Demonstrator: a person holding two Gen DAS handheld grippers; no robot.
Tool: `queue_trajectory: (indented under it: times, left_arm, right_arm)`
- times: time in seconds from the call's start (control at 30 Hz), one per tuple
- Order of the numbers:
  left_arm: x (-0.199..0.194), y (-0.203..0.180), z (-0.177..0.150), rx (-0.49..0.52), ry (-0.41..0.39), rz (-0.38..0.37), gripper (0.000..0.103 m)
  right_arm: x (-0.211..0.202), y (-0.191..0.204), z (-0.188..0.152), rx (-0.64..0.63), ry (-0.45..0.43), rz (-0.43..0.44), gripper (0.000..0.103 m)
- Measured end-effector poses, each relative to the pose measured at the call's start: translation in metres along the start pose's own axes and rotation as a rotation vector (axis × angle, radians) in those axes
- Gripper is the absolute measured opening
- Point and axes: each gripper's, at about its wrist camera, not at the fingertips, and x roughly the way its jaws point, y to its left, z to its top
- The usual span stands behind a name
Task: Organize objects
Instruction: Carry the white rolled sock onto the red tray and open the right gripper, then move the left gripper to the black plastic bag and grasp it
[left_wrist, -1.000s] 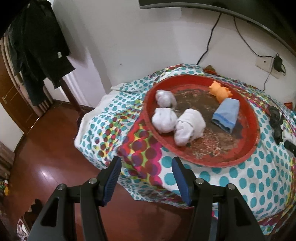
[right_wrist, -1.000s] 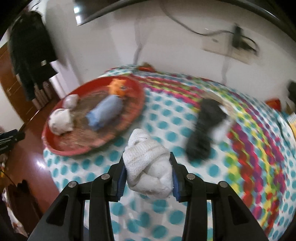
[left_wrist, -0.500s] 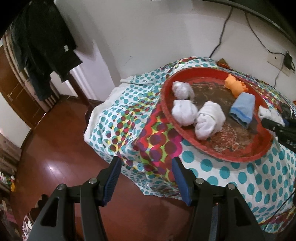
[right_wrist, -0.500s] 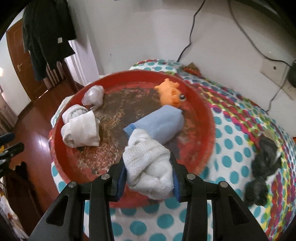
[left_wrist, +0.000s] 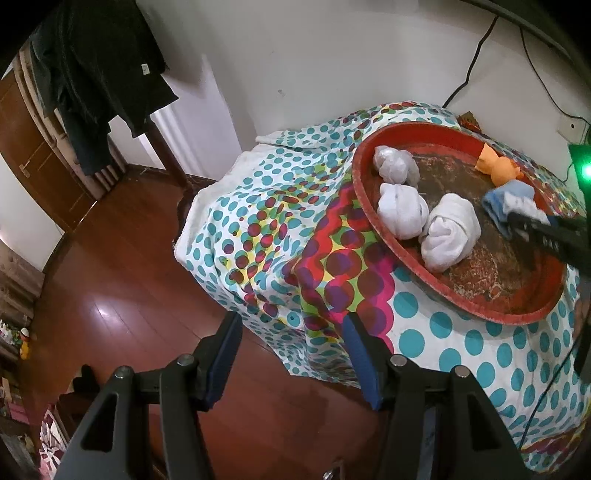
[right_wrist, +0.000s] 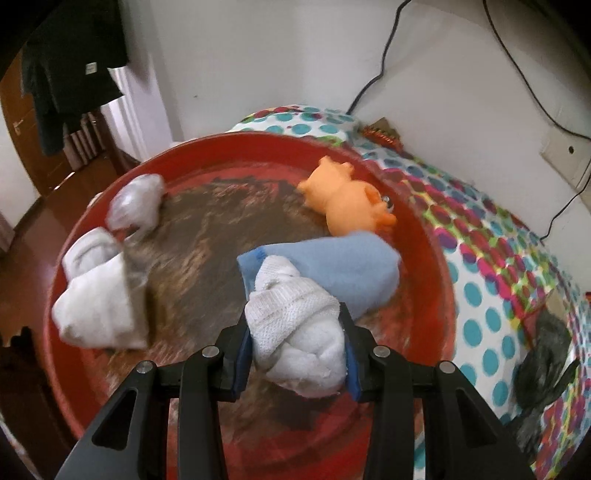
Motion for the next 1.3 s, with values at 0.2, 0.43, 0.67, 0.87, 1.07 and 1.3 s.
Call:
queue_trajectory:
  times: [0.2,0.43,0.67,0.87,1.07,1.3]
  left_arm:
    - [0.006,-0.002,0.0,0.001,0.013,-0.023,0.058]
    - [0.007,-0.011,-0.001,0.033,0.017,-0.024,0.058]
    - [0.0,-0.021,-0.001,0.061,0.003,-0.035,0.058]
    - [-0.008,-0.036,-0.003,0.099,-0.012,-0.045,0.058]
    - [-0.013,-0.053,-0.006,0.14,-0.013,-0.068,0.058]
    - [-0.022,-0.082,-0.012,0.206,-0.021,-0.086,0.058]
  right_arm:
    - [0.004,-0.006,0.007,-0.002,0.001,-0.01,0.04]
    - [-0.003,-0.003,-0.001,-0.02,-0.018,-0.023,0.06]
    - [-0.037,-0.009,-0.014,-0.011,-0.076,-0.002,0.071]
    - [-0.077,-0.024,-0.031,0.03,-0.147,0.036,0.076]
    - [-0.111,-0.063,-0.072,0.099,-0.192,0.032,0.079]
    - [-0.129,-0.135,-0.131,0.193,-0.172,-0.095,0.08]
